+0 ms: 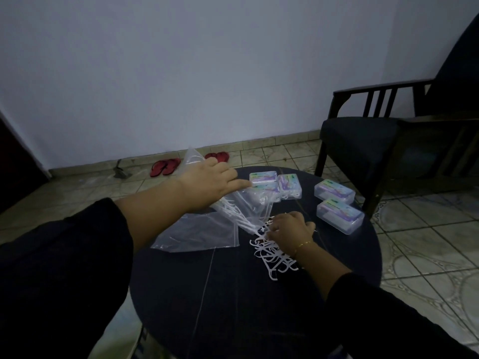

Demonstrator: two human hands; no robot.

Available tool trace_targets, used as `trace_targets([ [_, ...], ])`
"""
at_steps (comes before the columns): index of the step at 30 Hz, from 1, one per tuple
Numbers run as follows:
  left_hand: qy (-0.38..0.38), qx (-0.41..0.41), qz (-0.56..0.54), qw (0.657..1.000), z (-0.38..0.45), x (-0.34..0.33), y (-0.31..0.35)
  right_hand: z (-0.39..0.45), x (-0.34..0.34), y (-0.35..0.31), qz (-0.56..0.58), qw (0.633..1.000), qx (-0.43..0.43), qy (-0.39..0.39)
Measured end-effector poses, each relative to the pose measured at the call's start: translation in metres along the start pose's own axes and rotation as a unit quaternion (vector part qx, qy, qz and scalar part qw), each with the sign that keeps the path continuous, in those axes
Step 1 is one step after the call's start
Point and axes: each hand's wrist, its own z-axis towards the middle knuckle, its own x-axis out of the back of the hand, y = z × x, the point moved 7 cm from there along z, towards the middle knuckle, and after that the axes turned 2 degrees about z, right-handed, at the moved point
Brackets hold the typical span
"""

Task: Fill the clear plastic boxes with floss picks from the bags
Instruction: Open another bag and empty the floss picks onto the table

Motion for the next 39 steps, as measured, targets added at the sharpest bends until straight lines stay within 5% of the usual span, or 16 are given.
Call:
trace_targets([
  [9, 0.01, 0.003, 0.017, 1.0, -0.003, 0.005, -0.005, -0.002, -0.005, -0.02, 0.047, 0.997, 0.053, -0.033],
  [21, -0.005, -0.006, 0.025, 1.0, 0.0, 0.013, 0.004, -0.005, 0.0, -0.015, 0.029, 0.999, 0.016, -0.034],
  [28, -0.021, -0.01, 0.033, 0.999, 0.004, 0.017, 0.004, -0.008, -0.005, -0.015, 0.146, 0.989, 0.012, -0.036],
  [39, -0.038, -0.015, 0.028, 0.999, 0.005, 0.008, 0.009, 0.002, -0.005, -0.016, 0.022, 0.999, 0.041, -0.023],
])
